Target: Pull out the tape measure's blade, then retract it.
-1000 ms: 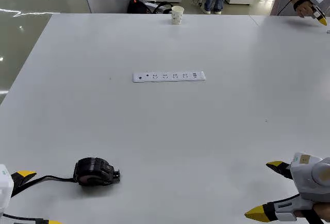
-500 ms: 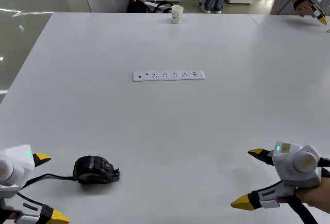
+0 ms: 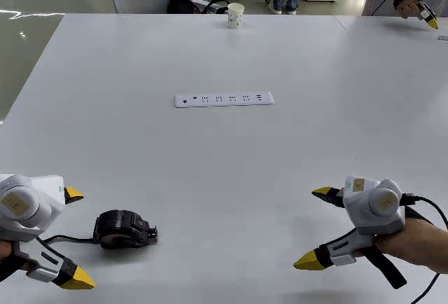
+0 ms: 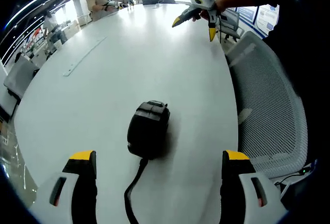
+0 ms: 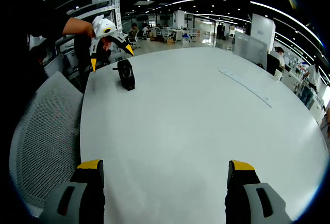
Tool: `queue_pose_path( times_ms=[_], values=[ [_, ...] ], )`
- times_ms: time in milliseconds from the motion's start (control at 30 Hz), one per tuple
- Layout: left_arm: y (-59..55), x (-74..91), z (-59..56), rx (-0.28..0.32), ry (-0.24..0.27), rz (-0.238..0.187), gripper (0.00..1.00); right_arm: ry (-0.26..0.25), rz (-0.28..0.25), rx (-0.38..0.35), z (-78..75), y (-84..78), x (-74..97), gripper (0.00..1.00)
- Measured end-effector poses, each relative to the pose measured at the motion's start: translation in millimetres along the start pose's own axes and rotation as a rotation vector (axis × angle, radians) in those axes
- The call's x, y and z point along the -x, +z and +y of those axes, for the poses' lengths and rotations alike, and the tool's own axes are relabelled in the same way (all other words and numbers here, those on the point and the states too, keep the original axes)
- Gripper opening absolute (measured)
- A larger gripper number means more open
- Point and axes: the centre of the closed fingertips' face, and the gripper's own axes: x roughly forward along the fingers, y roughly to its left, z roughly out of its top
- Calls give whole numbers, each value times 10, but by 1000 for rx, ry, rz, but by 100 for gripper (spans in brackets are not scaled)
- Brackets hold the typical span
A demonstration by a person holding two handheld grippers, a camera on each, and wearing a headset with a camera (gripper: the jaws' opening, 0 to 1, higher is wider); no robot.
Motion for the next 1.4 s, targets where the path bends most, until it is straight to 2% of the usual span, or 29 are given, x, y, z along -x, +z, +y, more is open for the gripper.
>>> queue_pose_path(
  times_ms=[100, 267, 467, 500, 700, 867, 933, 967, 1033, 1067, 1167, 1333, 1400],
  values=[
    [22, -31, 32, -30, -6, 21, 99, 13, -5, 15, 18, 91, -68, 99],
    [167, -69, 88, -53, -11, 6, 99, 33, -9, 41, 55, 244, -195, 99],
    [265, -141, 120, -83, -33, 16, 98, 43, -23, 56, 78, 444, -335, 99],
    [289, -160, 129, -103, -30, 16, 98, 45, -26, 59, 81, 476, -367, 99],
    [321, -278, 125, -108, -56, 41, 91, 71, -29, 80, 168, 629, -509, 99],
    [266, -398, 67, -107, -83, 84, 87, 86, -38, 94, 233, 785, -627, 99],
    [250, -423, 64, -131, -80, 99, 82, 94, -45, 103, 269, 844, -668, 99],
    [248, -445, 65, -124, -77, 106, 79, 109, -41, 107, 308, 881, -707, 99],
    [271, -470, 28, -81, -97, 104, 76, 133, -25, 133, 379, 928, -766, 99],
    [285, -480, 27, -81, -99, 103, 76, 137, -22, 142, 399, 954, -788, 99],
    [332, -510, 24, -107, -94, 100, 73, 156, -28, 153, 466, 1072, -890, 99],
    [378, -528, 37, -118, -90, 99, 65, 169, -40, 161, 547, 1226, -1026, 99],
    [365, -530, 40, -142, -93, 112, 60, 177, -43, 168, 570, 1266, -1058, 99]
  ],
)
